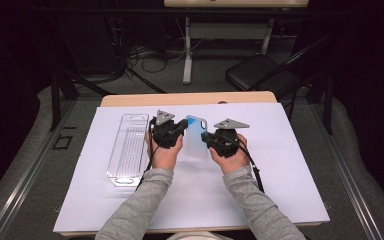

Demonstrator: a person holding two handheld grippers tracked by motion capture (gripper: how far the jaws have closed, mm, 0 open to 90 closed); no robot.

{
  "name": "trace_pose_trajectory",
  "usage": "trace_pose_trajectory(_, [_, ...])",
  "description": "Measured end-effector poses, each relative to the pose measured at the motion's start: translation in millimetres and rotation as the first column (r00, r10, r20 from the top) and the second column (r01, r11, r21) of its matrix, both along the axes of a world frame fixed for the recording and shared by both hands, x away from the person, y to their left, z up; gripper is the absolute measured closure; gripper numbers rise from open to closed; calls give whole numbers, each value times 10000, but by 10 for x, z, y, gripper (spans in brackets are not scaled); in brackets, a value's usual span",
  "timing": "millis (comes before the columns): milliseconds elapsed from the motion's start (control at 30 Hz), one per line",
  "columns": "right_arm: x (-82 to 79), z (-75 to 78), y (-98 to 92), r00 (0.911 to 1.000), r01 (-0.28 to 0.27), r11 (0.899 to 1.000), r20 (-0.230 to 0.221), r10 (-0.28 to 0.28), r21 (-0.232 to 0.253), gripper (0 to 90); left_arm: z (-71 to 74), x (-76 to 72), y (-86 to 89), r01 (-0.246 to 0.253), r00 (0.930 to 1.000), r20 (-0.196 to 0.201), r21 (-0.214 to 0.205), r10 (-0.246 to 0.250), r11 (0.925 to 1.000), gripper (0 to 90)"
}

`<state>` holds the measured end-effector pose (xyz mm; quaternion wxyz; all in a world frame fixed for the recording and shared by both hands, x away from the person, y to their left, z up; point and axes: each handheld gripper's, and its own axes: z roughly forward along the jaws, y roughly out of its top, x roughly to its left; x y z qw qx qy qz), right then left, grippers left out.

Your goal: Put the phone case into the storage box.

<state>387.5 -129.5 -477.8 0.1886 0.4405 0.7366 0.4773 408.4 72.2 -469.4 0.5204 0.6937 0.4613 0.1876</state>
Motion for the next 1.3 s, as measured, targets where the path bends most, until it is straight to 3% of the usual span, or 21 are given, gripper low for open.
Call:
trace_pose_trajectory(800, [-8, 3, 21, 9999, -108, 9997, 21, 107, 236, 812, 26, -5, 1, -187, 9998, -25, 136, 187, 9997, 884])
trace_pose_trajectory(1300, [-9, 7, 16, 10000, -30, 9997, 72, 29, 248, 812, 47, -23, -76, -679, 9977, -36, 265, 681, 9973, 885])
